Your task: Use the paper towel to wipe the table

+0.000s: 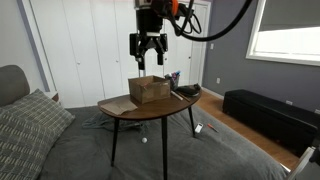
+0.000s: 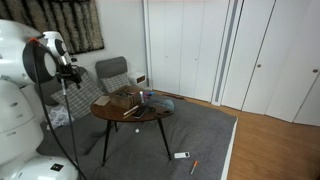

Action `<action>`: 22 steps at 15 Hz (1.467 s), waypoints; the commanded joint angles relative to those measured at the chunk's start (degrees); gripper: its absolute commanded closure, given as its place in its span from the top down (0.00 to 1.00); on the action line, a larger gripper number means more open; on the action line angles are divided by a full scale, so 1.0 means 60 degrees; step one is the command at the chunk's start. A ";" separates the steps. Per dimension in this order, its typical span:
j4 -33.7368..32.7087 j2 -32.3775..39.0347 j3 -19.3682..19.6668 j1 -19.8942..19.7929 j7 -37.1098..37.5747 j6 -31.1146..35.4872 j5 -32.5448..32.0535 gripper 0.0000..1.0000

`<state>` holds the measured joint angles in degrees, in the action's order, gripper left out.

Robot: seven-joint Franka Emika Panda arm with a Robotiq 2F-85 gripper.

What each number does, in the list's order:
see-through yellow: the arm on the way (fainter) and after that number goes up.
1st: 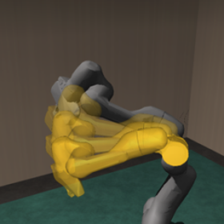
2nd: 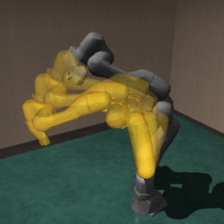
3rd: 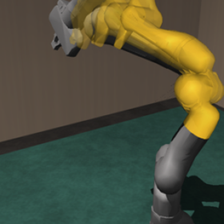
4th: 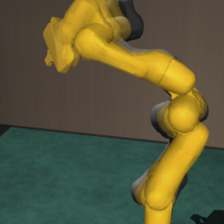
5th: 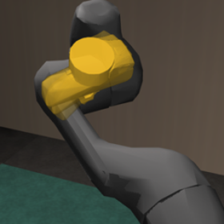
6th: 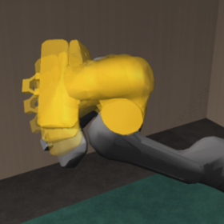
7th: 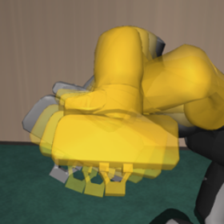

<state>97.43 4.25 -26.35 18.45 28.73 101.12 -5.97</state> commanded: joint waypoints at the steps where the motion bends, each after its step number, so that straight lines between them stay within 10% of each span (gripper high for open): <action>1: -0.1644 0.1766 0.0377 0.0745 0.0934 -0.0066 -0.0602 1.00; 12: -0.5824 0.5806 0.2399 0.2515 0.2510 0.0324 -0.0727 1.00; 22: -0.8421 0.8095 0.3561 0.2829 0.1211 0.0366 -0.0687 1.00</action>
<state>54.11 48.18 -6.51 34.71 38.75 103.80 -9.54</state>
